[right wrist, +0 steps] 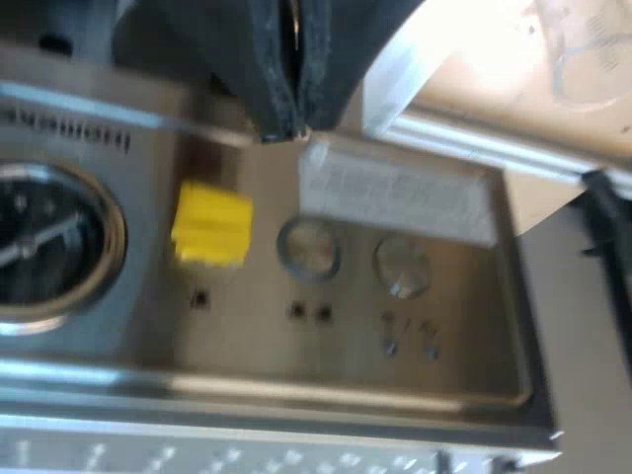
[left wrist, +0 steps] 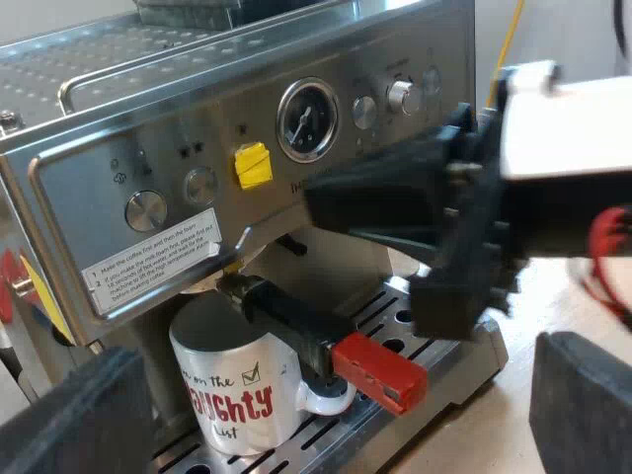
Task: Place mug into machine
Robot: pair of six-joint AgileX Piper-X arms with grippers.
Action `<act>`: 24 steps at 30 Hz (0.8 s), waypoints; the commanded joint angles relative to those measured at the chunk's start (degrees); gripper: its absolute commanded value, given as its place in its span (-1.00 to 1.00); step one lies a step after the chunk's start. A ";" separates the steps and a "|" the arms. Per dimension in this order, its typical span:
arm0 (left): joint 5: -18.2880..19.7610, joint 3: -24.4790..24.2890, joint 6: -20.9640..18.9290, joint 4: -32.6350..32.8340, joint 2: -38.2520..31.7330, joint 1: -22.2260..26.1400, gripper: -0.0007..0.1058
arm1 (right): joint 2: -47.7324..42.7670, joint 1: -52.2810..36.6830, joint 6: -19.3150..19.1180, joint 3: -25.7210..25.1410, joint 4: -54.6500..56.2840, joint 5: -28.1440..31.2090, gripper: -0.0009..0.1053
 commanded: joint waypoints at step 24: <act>1.76 -0.52 -0.54 -0.31 -0.12 -0.13 0.48 | 5.61 -8.99 -1.18 -5.47 -0.91 3.76 -0.98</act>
